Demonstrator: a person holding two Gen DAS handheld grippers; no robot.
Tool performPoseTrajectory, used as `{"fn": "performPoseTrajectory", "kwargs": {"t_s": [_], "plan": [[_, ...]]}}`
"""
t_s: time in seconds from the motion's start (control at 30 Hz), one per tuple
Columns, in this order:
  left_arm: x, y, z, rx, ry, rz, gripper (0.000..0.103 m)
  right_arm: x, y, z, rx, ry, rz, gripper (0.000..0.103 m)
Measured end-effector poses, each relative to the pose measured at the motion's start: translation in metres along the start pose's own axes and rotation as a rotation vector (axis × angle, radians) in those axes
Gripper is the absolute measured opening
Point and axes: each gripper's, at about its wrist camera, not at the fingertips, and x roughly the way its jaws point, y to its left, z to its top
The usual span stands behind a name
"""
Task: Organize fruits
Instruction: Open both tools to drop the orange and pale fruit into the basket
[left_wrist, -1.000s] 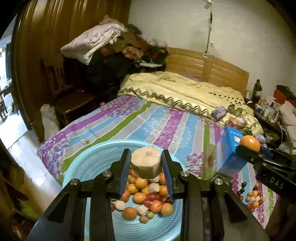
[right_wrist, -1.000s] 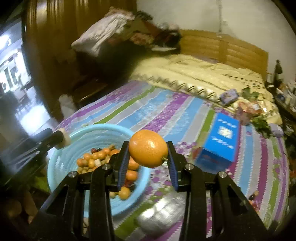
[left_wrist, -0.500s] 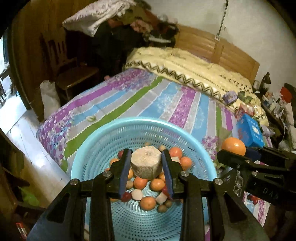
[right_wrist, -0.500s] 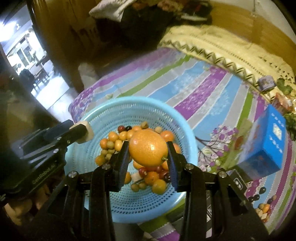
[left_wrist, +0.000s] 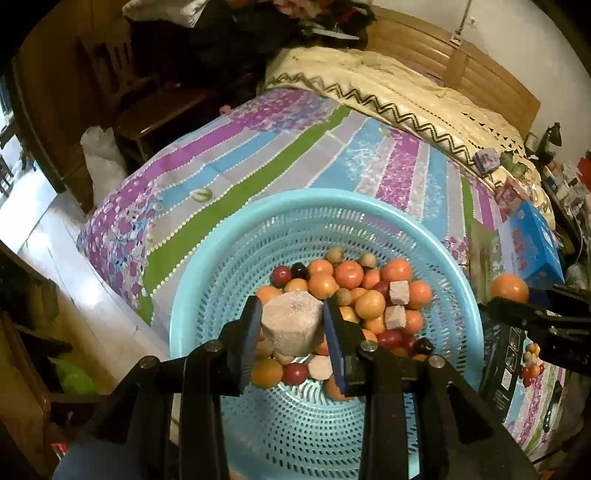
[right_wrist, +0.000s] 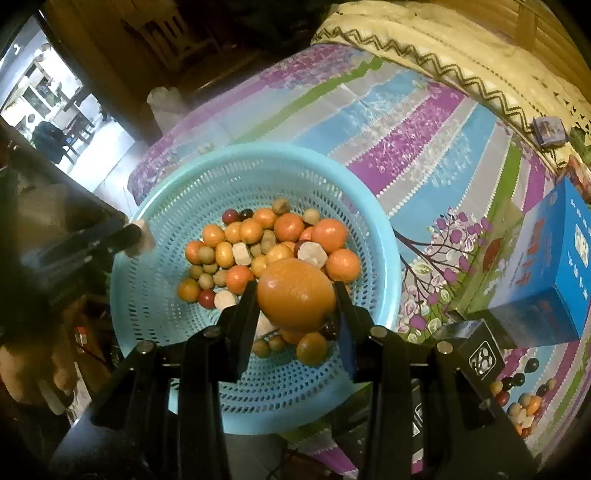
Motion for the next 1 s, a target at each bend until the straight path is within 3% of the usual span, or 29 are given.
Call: {"fn": "performPoseTrajectory", "kwargs": {"t_s": [1.0], "plan": [[0.021,-0.010,0.000,0.038,0.051,-0.017,0.035,0.010,0.004,0.005,-0.018,0.025,0.009,0.039]]}}
